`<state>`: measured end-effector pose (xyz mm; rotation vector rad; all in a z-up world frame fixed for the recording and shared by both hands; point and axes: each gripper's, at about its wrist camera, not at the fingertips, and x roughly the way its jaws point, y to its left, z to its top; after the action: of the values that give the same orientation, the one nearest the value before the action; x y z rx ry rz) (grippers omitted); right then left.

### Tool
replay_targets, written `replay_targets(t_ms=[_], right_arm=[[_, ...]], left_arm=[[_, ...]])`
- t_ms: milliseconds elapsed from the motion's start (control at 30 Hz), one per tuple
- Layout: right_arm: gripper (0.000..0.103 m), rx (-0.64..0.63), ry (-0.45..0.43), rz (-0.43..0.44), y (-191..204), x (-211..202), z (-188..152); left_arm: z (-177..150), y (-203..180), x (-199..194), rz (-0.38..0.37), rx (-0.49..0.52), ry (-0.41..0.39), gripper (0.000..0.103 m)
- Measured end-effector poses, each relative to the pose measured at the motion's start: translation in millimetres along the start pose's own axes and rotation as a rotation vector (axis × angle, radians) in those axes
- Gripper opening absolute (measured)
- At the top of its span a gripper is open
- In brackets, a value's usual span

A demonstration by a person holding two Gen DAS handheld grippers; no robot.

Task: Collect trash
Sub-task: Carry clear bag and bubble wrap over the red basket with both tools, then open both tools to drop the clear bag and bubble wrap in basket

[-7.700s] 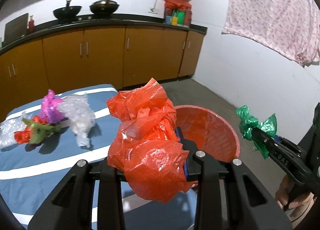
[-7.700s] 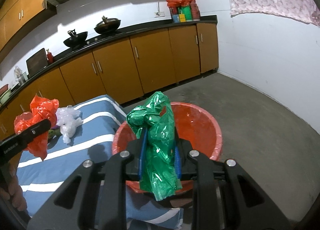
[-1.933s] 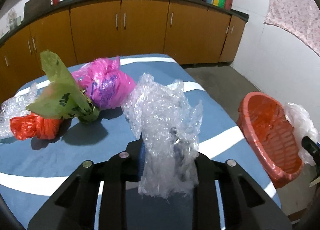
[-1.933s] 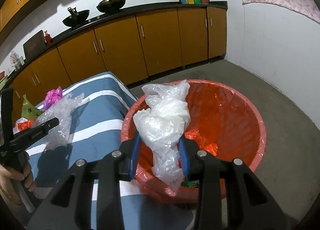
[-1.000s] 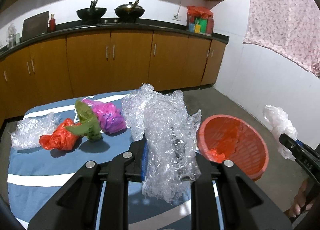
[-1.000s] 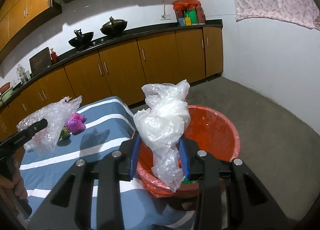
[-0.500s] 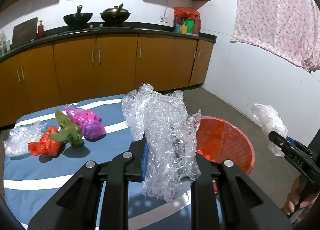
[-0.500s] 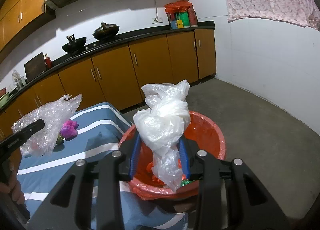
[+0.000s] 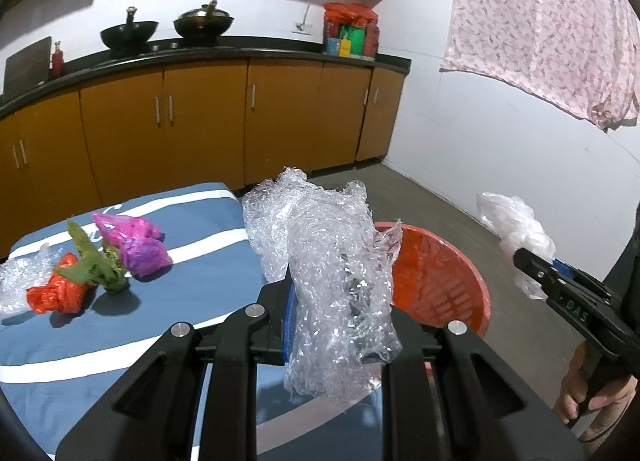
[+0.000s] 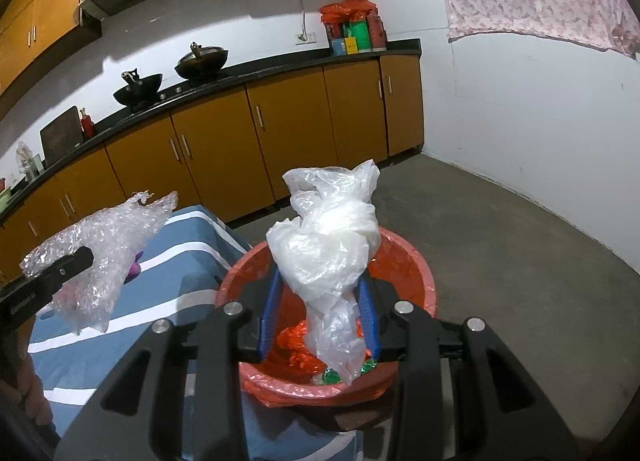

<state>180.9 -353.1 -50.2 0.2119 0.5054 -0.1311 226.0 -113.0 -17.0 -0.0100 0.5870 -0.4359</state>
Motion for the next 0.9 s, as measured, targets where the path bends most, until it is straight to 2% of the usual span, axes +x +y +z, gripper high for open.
replay_targets(t_ms=[500, 900], right_arm=[[0.035, -0.014, 0.066, -0.03, -15.4, 43.7, 1.4], [0.037, -0.017, 0.066, -0.012, -23.8, 72.8, 11.4]], left_arm=[[-6.5, -44.3, 53.9, -0.085, 0.065, 0.085, 0.019], [-12.1, -62.7, 87.3, -0.104, 0.093, 0.132, 0.019]])
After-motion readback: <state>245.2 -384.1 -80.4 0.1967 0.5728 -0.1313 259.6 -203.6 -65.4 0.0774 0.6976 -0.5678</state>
